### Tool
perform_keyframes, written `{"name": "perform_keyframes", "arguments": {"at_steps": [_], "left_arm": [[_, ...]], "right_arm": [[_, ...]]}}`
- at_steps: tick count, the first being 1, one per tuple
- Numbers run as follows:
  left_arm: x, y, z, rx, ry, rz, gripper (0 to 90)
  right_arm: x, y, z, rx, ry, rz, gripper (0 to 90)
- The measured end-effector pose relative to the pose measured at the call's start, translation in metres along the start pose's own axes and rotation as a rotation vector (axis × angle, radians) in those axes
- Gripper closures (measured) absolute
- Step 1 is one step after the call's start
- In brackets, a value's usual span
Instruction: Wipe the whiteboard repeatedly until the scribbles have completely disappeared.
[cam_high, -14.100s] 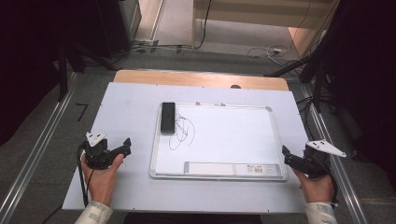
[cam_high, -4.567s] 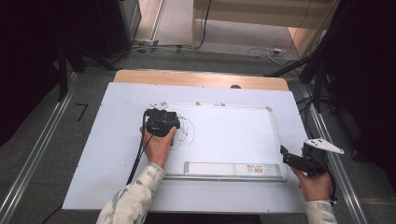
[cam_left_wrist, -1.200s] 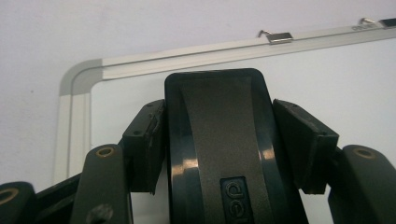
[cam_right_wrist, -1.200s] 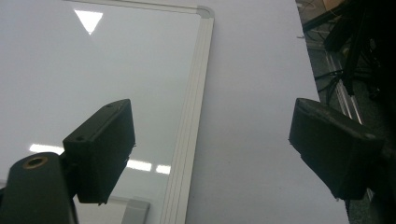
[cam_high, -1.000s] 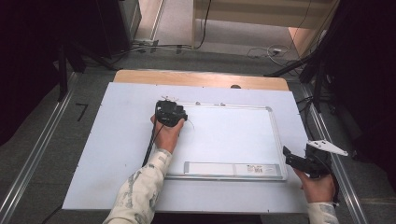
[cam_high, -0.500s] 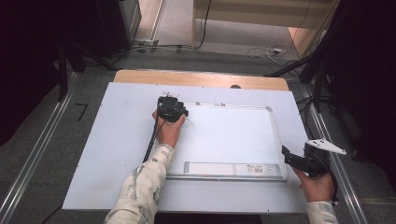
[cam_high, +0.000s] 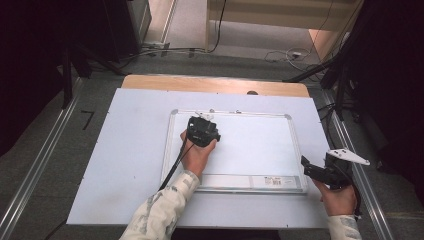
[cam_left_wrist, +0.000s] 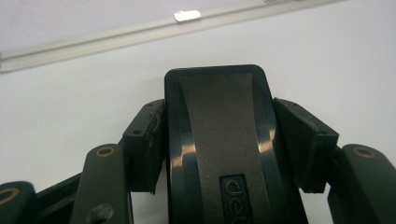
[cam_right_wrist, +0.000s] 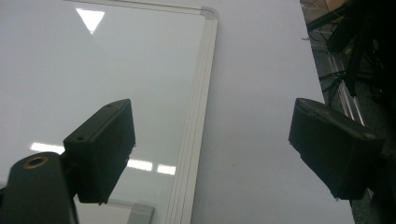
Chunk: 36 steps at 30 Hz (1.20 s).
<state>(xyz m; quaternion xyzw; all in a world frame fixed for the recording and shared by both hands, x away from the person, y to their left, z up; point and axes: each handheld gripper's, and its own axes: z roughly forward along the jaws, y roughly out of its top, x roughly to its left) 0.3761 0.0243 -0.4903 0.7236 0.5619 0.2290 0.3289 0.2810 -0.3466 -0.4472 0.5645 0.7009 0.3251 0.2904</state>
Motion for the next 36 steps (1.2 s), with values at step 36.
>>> {"name": "perform_keyframes", "arguments": {"at_steps": [36], "left_arm": [[0.028, 0.022, 0.021, 0.004, 0.053, -0.059, 39.2]], "right_arm": [[0.000, -0.001, 0.000, 0.002, -0.002, 0.004, 13.2]]}}
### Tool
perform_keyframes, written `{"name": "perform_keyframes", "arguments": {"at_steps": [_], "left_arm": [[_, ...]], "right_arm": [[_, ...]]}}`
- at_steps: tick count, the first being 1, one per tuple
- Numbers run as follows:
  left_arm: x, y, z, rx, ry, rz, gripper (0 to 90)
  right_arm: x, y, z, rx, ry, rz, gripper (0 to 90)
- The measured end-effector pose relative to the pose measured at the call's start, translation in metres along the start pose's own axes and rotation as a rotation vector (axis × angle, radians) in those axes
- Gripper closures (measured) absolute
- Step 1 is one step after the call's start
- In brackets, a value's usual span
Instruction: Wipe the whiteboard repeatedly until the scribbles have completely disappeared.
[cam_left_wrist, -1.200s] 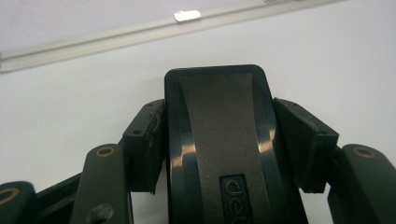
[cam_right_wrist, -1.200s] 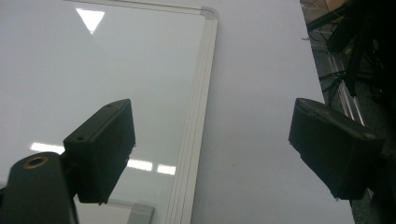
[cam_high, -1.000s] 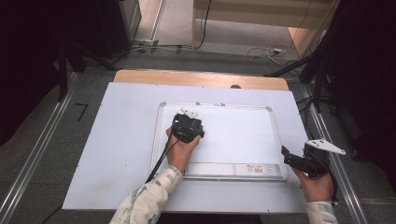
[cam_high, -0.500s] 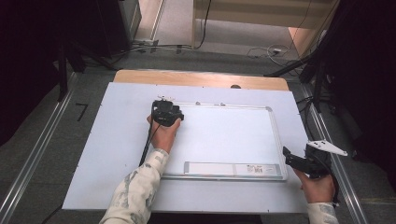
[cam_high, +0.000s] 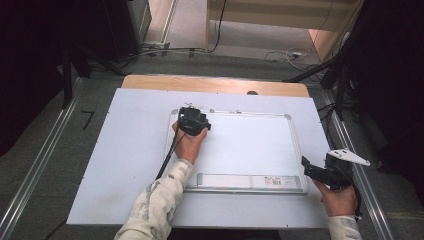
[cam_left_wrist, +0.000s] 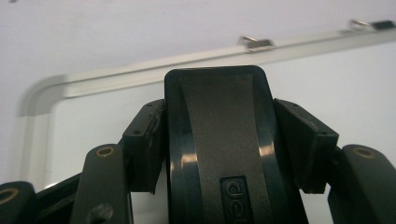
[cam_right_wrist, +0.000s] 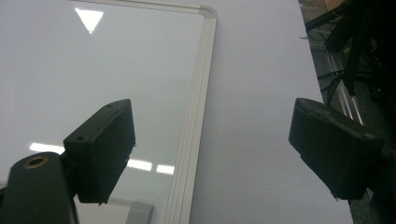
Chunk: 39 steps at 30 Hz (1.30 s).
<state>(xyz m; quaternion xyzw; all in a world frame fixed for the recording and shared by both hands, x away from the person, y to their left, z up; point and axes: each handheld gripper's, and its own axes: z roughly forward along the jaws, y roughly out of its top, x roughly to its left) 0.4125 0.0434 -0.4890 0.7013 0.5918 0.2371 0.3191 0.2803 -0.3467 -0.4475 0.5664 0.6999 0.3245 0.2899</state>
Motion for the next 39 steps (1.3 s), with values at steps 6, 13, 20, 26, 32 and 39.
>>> {"name": "perform_keyframes", "arguments": {"at_steps": [6, 13, 20, 26, 32, 39], "left_arm": [[-0.022, -0.015, -0.014, -0.001, -0.025, 0.023, 39.2], [-0.020, -0.038, -0.036, -0.001, -0.046, 0.028, 39.2], [0.008, -0.044, -0.044, -0.003, -0.025, -0.010, 39.1], [0.040, -0.031, -0.032, -0.011, 0.047, -0.084, 39.0], [0.052, -0.012, -0.015, -0.001, 0.098, -0.129, 38.8], [0.039, -0.001, -0.004, 0.005, 0.087, -0.117, 38.8]], "right_arm": [[0.000, 0.000, 0.000, 0.004, -0.001, 0.000, 13.2], [0.001, -0.001, -0.001, 0.007, -0.007, -0.003, 13.1], [-0.001, -0.002, -0.003, 0.004, -0.009, 0.003, 13.2], [-0.001, -0.002, -0.004, 0.003, -0.012, 0.006, 13.2], [-0.002, -0.002, -0.002, 0.005, -0.007, 0.006, 13.2], [-0.001, -0.001, -0.001, 0.005, -0.002, 0.004, 13.2]]}}
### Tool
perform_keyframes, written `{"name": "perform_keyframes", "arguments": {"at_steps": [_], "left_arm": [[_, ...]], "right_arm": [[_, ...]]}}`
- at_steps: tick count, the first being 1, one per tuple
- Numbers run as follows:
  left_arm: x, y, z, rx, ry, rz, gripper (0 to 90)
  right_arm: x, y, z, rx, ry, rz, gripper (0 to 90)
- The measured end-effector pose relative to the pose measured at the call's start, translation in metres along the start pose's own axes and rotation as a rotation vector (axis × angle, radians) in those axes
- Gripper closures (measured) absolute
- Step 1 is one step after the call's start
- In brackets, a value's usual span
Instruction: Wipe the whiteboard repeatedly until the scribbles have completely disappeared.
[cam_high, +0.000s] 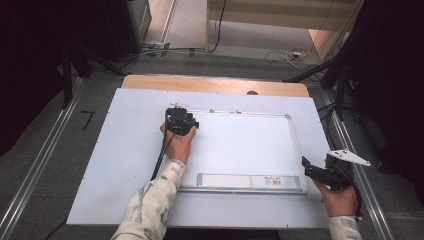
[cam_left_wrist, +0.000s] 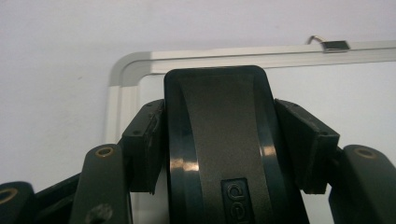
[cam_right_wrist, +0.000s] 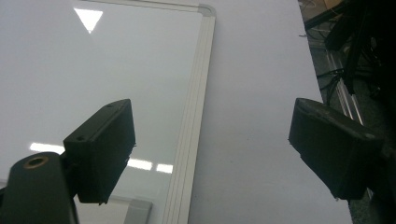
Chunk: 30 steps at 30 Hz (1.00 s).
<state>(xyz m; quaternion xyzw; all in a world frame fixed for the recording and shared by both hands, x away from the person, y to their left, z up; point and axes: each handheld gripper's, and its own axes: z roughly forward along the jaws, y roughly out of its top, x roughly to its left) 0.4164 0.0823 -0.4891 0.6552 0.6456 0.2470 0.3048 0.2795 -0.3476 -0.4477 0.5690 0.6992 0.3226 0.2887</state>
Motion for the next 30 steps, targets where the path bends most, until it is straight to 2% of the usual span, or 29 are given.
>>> {"name": "perform_keyframes", "arguments": {"at_steps": [6, 10, 13, 17, 22, 27, 30], "left_arm": [[-0.022, -0.006, -0.004, -0.001, -0.036, 0.037, 38.8], [-0.038, -0.020, -0.015, -0.004, -0.083, 0.076, 38.9], [-0.043, -0.032, -0.025, -0.007, -0.109, 0.093, 38.9], [-0.035, -0.046, -0.040, -0.004, -0.115, 0.097, 38.9], [-0.018, -0.052, -0.047, -0.002, -0.106, 0.082, 38.9], [0.006, -0.037, -0.035, -0.010, -0.069, 0.011, 38.5], [0.009, -0.024, -0.022, -0.007, -0.043, 0.002, 38.4]], "right_arm": [[0.000, 0.000, 0.001, 0.000, 0.002, -0.002, 13.2], [0.001, 0.000, 0.001, 0.000, 0.002, -0.003, 13.2], [0.002, 0.000, 0.001, 0.003, 0.000, -0.006, 13.2], [0.003, 0.000, 0.001, 0.006, 0.000, -0.009, 13.2], [0.003, -0.001, 0.000, 0.005, -0.004, -0.013, 13.2], [0.003, -0.002, -0.001, 0.006, -0.005, -0.009, 13.2], [0.002, -0.001, -0.001, 0.004, -0.005, -0.008, 13.2]]}}
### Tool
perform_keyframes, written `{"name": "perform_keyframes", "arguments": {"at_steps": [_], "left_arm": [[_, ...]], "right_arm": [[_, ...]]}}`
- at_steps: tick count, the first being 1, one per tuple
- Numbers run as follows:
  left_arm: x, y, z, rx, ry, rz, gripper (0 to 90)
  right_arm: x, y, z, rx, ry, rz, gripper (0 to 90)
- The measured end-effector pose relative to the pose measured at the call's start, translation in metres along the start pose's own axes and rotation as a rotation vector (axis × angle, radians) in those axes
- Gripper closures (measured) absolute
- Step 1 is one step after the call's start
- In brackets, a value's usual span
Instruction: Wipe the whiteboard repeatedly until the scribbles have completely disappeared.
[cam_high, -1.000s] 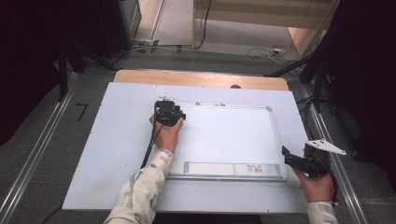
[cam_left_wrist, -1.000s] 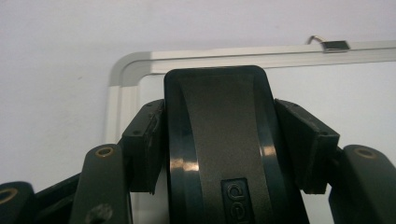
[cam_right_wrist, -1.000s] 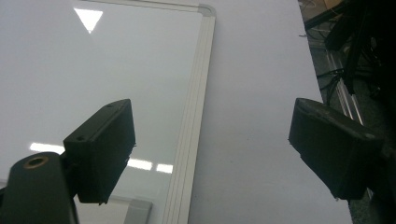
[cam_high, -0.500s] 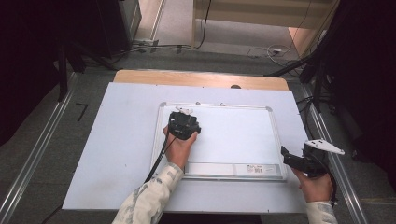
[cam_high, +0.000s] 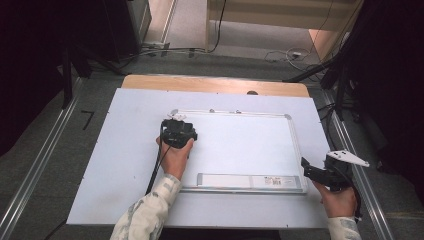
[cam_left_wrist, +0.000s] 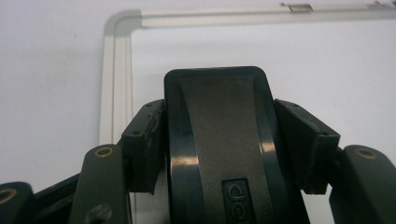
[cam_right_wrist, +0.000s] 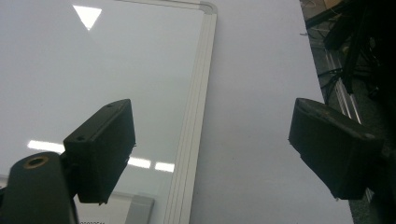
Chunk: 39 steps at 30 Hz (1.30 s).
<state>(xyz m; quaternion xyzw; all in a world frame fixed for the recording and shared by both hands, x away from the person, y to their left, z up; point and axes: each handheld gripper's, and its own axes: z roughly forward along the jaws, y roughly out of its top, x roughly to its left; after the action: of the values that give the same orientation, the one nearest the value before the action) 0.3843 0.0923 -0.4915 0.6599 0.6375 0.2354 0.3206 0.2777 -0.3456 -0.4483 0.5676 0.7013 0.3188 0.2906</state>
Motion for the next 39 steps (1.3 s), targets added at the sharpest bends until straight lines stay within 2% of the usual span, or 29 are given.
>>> {"name": "perform_keyframes", "arguments": {"at_steps": [5, 9, 14, 21, 25, 29, 31, 34, 39], "left_arm": [[-0.011, 0.015, 0.016, 0.005, 0.011, 0.009, 38.5], [-0.024, 0.020, 0.021, 0.012, 0.004, 0.024, 38.5], [-0.044, 0.012, 0.017, 0.009, -0.033, 0.072, 38.6], [-0.054, -0.011, -0.004, 0.007, -0.074, 0.095, 38.6], [-0.046, -0.023, -0.016, 0.005, -0.089, 0.095, 38.6], [-0.028, -0.024, -0.019, 0.003, -0.068, 0.077, 38.5], [-0.015, -0.019, -0.016, 0.006, -0.048, 0.052, 38.4], [-0.004, -0.011, -0.009, -0.002, -0.029, 0.025, 38.3], [0.000, 0.008, 0.007, 0.008, 0.001, 0.017, 38.2]], "right_arm": [[0.001, 0.001, 0.002, 0.002, 0.001, 0.000, 13.2], [0.000, 0.002, 0.003, 0.002, 0.006, -0.005, 13.2], [-0.001, 0.002, 0.003, 0.002, 0.006, 0.000, 13.2], [0.000, 0.001, 0.002, 0.002, 0.006, -0.001, 13.2], [0.000, 0.001, 0.002, 0.001, 0.003, 0.000, 13.2], [0.001, 0.001, 0.001, 0.000, 0.001, -0.004, 13.2], [0.000, 0.000, 0.000, 0.001, 0.000, 0.002, 13.2], [-0.001, 0.000, 0.001, 0.002, 0.000, -0.004, 13.2], [0.000, 0.001, 0.001, 0.003, 0.002, -0.001, 13.2]]}}
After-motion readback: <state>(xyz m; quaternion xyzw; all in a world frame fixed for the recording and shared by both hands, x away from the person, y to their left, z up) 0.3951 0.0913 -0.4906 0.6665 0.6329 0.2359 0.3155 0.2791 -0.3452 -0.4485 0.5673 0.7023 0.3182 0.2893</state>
